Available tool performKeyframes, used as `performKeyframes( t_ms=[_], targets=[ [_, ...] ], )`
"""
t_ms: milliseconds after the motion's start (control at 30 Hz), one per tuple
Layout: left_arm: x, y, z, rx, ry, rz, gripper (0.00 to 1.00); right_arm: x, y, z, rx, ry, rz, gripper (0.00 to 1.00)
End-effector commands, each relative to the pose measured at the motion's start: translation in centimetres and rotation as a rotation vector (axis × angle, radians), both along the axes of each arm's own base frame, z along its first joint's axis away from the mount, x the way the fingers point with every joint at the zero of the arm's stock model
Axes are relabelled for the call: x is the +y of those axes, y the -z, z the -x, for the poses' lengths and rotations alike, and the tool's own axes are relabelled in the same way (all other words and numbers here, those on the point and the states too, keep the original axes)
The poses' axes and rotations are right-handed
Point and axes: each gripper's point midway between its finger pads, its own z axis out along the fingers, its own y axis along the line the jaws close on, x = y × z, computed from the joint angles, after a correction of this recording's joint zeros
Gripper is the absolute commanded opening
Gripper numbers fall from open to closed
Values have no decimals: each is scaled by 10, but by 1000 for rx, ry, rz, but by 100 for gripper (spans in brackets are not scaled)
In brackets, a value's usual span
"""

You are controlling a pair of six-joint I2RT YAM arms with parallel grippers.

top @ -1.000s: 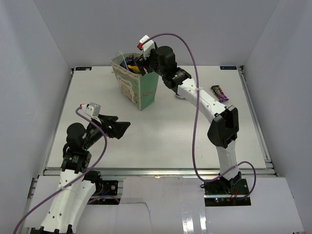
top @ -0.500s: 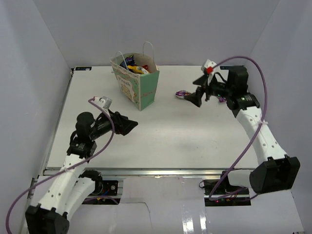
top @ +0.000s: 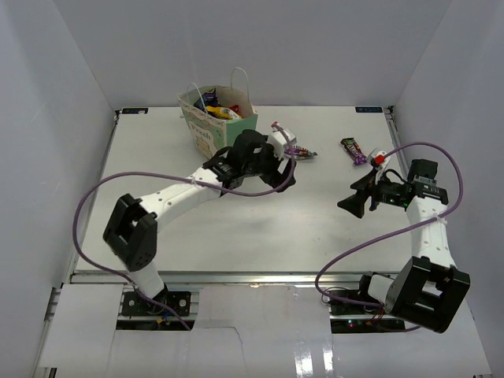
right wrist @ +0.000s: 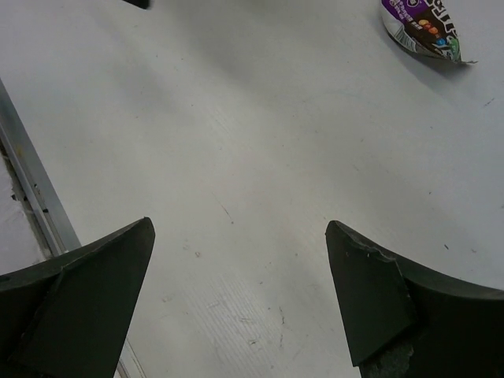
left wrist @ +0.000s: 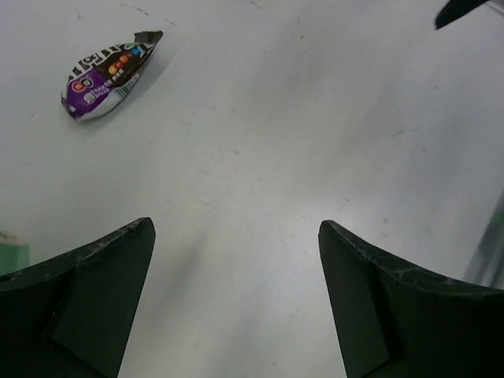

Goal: Place the snacks into the paper bag

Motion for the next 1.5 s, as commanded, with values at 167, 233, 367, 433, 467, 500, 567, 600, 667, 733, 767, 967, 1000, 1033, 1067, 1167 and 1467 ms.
performKeyframes(
  t_ms=[167, 233, 367, 433, 467, 500, 567, 600, 667, 733, 767, 967, 1000, 1033, 1067, 1167, 1467],
  targets=[
    [-62, 40, -75, -313, 240, -258, 98, 4, -13, 19, -175, -68, 65, 95],
    [-77, 54, -94, -376, 279, -289, 98, 0, -13, 20, -197, -51, 73, 95],
    [-91, 72, -130, -463, 298, -315, 98, -4, -13, 20, -202, -32, 69, 95],
    [-97, 82, -146, -518, 284, -306, 98, -7, -13, 21, -210, -30, 68, 95],
    [-94, 84, -156, -533, 267, -298, 98, -7, -13, 24, -201, -29, 62, 95],
    [-98, 79, -166, -568, 245, -263, 98, -10, -14, 24, -205, -18, 62, 95],
    [-91, 92, -180, -551, 213, -239, 98, -12, -15, 26, -221, -12, 61, 95],
    [-93, 88, -188, -584, 196, -211, 98, -14, -14, 26, -225, 0, 62, 95],
    [-89, 103, -198, -589, 177, -217, 98, -15, -15, 28, -243, 6, 61, 95],
    [-91, 104, -204, -622, 160, -207, 98, -16, -17, 30, -248, 16, 53, 95],
    [-92, 115, -206, -622, 166, -217, 98, -17, -18, 30, -259, 18, 57, 95],
    [-96, 129, -222, -645, 152, -232, 95, -17, -20, 34, -262, 15, 39, 95],
    [-96, 134, -223, -647, 151, -240, 95, -17, -20, 34, -265, 15, 37, 95],
    [-94, 138, -223, -647, 151, -246, 95, -17, -20, 35, -262, 15, 35, 95],
    [-95, 135, -224, -673, 141, -234, 94, -17, -20, 35, -262, 17, 34, 95],
    [-93, 122, -215, -745, 138, -173, 96, -18, -19, 36, -260, 18, 31, 95],
    [-98, 125, -229, -784, 180, -179, 93, -18, -18, 36, -242, 14, 12, 95]
  ],
)
